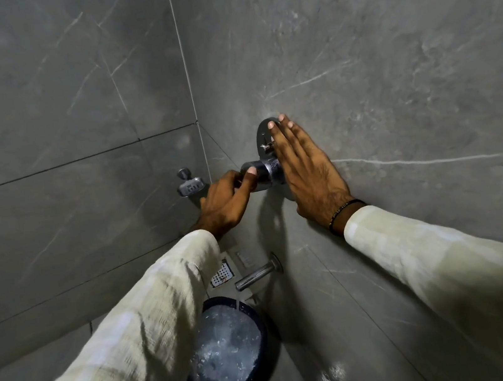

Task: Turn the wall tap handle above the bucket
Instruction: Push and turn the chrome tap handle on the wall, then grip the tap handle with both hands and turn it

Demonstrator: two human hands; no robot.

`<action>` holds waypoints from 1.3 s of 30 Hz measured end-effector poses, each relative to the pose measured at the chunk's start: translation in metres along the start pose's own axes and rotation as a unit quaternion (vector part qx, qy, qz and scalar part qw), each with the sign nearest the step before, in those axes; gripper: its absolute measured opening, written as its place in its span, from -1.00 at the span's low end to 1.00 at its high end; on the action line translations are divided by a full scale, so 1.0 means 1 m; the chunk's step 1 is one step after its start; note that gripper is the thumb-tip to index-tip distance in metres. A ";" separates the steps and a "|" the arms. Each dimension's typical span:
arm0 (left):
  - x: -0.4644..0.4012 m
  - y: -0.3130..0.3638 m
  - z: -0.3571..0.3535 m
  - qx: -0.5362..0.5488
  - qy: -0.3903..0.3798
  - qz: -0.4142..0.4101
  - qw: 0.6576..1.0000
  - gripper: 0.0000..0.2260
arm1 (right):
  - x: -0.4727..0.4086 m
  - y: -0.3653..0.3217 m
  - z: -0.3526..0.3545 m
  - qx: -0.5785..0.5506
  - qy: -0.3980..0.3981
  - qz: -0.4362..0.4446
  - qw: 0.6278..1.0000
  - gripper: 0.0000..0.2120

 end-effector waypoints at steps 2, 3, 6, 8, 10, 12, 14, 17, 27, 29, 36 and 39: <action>0.001 0.014 0.004 0.017 0.033 -0.050 0.998 -0.49 | 0.000 0.000 0.001 0.002 0.001 0.001 1.000 -0.08; 0.001 0.021 0.006 0.019 0.050 -0.078 0.996 -0.53 | 0.000 0.001 0.001 0.003 0.002 0.002 1.000 -0.08; 0.002 0.044 0.009 0.004 0.084 -0.145 0.986 -0.61 | 0.002 0.002 0.003 0.004 0.003 0.001 1.000 -0.10; 0.000 0.055 0.007 -0.006 0.079 -0.167 0.983 -0.66 | 0.002 0.002 0.003 0.007 -0.003 -0.002 1.000 -0.09; -0.001 0.062 0.006 -0.018 0.083 -0.178 0.980 -0.72 | 0.002 0.003 0.004 0.006 -0.011 0.001 1.000 -0.08; -0.001 0.064 0.007 -0.017 0.098 -0.179 0.979 -0.77 | 0.003 0.003 0.006 0.004 -0.010 0.004 1.000 -0.08; -0.001 0.066 0.008 -0.008 0.112 -0.176 0.978 -0.79 | 0.003 0.004 0.006 0.007 -0.009 0.004 1.000 -0.07; -0.003 0.071 0.011 0.038 0.115 -0.140 0.983 -0.80 | 0.004 0.004 0.007 0.014 -0.015 0.005 1.000 -0.07; -0.008 0.083 0.016 0.026 0.108 -0.111 0.988 -0.90 | 0.005 0.004 0.008 0.019 -0.007 -0.004 1.000 -0.10; -0.007 0.082 0.014 0.015 0.122 -0.132 0.984 -0.89 | 0.005 0.004 0.007 0.021 -0.009 -0.004 1.000 -0.08; 0.003 0.075 0.004 -0.115 0.170 -0.279 0.938 -0.75 | 0.002 0.001 0.004 0.013 -0.005 0.003 1.000 -0.12; 0.005 0.069 -0.001 -0.193 0.216 -0.369 0.883 -0.76 | 0.002 -0.001 0.003 0.026 -0.005 0.005 1.000 -0.13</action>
Point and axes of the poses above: each hand's wrist, its own x-axis away from the middle knuckle, its own z-axis out of the back of the hand, y = z × x, the point moved 4 cm from there along -x, towards the middle knuckle, and after that the axes turned 13 degrees about z, right-handed, at the moved point
